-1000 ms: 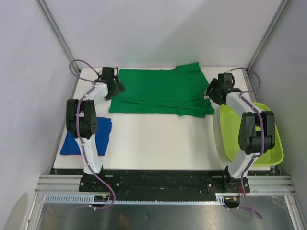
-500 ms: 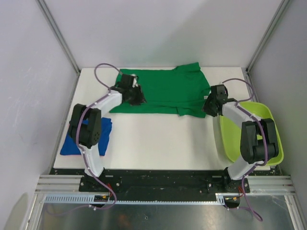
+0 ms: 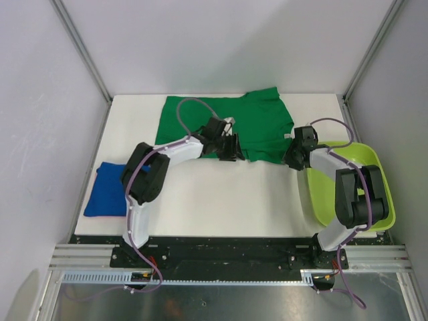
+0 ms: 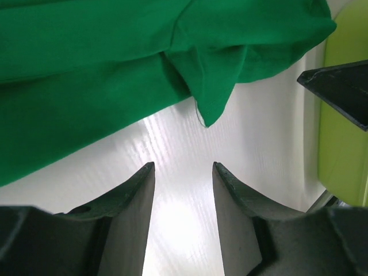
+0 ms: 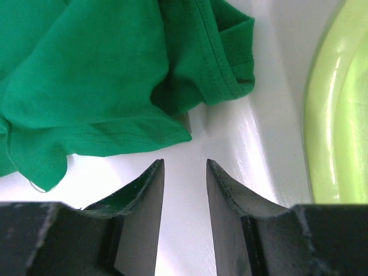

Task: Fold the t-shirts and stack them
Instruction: Fold the flattened tshirt in 1/3 of the way

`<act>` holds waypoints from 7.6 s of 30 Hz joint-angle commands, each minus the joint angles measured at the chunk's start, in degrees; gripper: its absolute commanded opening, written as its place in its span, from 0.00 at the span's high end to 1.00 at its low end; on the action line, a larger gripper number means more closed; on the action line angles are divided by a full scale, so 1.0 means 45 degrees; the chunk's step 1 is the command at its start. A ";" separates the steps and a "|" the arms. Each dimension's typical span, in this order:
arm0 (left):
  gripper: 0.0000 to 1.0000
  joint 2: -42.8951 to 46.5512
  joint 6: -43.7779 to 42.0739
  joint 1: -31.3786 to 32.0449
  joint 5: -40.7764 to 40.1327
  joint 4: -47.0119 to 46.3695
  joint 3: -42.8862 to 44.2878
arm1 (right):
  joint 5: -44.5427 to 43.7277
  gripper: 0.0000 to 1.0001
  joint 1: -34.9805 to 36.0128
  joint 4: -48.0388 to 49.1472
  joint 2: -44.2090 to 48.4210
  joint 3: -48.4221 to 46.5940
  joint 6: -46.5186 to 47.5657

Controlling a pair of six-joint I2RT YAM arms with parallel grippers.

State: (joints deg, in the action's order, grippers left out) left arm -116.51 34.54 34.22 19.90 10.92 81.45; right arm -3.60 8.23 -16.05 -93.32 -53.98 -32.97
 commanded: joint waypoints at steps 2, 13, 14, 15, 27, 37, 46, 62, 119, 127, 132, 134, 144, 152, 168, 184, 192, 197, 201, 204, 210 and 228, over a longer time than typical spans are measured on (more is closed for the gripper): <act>0.50 -0.1030 0.0505 0.0516 0.0577 -0.0744 0.1154 | 0.0016 0.59 -0.0096 0.1027 -0.0267 0.0103 -0.0054; 0.50 -0.2211 0.1086 0.0914 0.0758 -0.1024 0.2078 | 0.0222 0.61 -0.0079 0.1667 -0.0805 0.0100 -0.0121; 0.50 -0.2272 0.1128 0.0942 0.0746 -0.1042 0.2135 | 0.0227 0.61 -0.0065 0.1719 -0.0825 0.0110 -0.0127; 0.51 -0.2321 0.1179 0.0947 0.0720 -0.1050 0.2203 | 0.0220 0.63 -0.0049 0.1745 -0.0835 0.0105 -0.0121; 0.67 -0.2677 0.1675 0.1088 0.0457 -0.1111 0.2805 | 0.0067 0.84 -0.0057 0.1994 -0.0879 0.0081 0.0064; 0.98 -0.2659 0.2029 0.1110 0.0280 -0.1137 0.3201 | -0.0344 0.59 -0.0067 0.1755 -0.0782 0.0081 0.0479; 1.00 -0.2816 0.2233 0.1114 0.0231 -0.1114 0.3543 | -0.0472 0.59 0.0201 0.2417 -0.1509 0.0082 0.0309; 1.00 -0.3128 0.1768 0.0754 0.0318 -0.1108 0.4333 | 0.0162 1.00 -0.0149 0.1557 -0.0743 -0.0861 0.0014; 0.43 -0.5562 0.2346 -0.0393 -0.0827 -0.1918 0.7578 | 0.2814 0.91 -0.1319 0.4178 -0.6406 -0.7203 -0.0380; 0.40 -0.4351 0.1554 -0.0610 -0.0792 -0.1918 0.6039 | 0.2723 0.56 -0.1291 0.2552 -0.6787 -0.8883 0.0082; 0.47 -0.3365 0.1107 -0.0657 -0.1189 -0.1920 0.4626 | 0.1948 0.45 -0.0891 0.1480 -0.6235 -0.9274 0.0658; 0.48 -0.3015 0.1013 -0.0716 -0.1392 -0.1914 0.4207 | 0.1618 0.47 -0.0525 0.0966 -0.6035 -0.9446 0.1021; 0.48 -0.0781 0.1023 -0.1349 -0.2575 -0.1900 0.2060 | -0.0240 0.50 0.1371 -0.1356 -0.7622 -1.1948 0.1930; 0.49 0.1181 0.0794 -0.2306 -0.2603 -0.1879 -0.0409 | -0.1518 0.60 0.2063 -0.2806 -0.9178 -1.3788 0.1319; 0.51 0.1788 0.0566 -0.3002 -0.2242 -0.1884 -0.1731 | -0.2176 0.60 0.2521 -0.3053 -1.0056 -1.4425 0.0967; 0.52 0.1712 0.0565 -0.3160 -0.2191 -0.1877 -0.1773 | -0.2553 0.95 0.2717 -0.3503 -1.0319 -1.4872 0.1010; 0.53 0.1692 0.0585 -0.3189 -0.2154 -0.1879 -0.1783 | -0.2948 1.00 0.2962 -0.2989 -1.0022 -1.4826 0.1476; 0.53 0.1720 0.0590 -0.3215 -0.2159 -0.1879 -0.1819 | -0.2763 1.00 0.3193 -0.1739 -0.9705 -1.4329 0.2009; 0.54 0.1762 0.0571 -0.3260 -0.2174 -0.1879 -0.1879 | -0.2368 1.00 0.3329 -0.1159 -0.9780 -1.4317 0.2384; 0.54 0.1737 0.0566 -0.3313 -0.2134 -0.1874 -0.1861 | -0.2199 1.00 0.3396 -0.1003 -0.9921 -1.4402 0.2593; 0.53 0.1650 0.0511 -0.3416 -0.2097 -0.1845 -0.1846 | -0.1978 0.98 0.3396 -0.1054 -1.0206 -1.4578 0.2872; 0.52 0.2830 0.0191 -0.4581 -0.4018 0.0077 -0.2589 | -0.0482 0.50 0.1220 -0.1967 -0.4625 -0.8789 0.0423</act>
State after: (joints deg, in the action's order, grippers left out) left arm -109.71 36.34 14.11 7.51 7.18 71.68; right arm -7.14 16.32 -24.95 -124.77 -101.89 -26.04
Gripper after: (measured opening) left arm 0.492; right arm 0.518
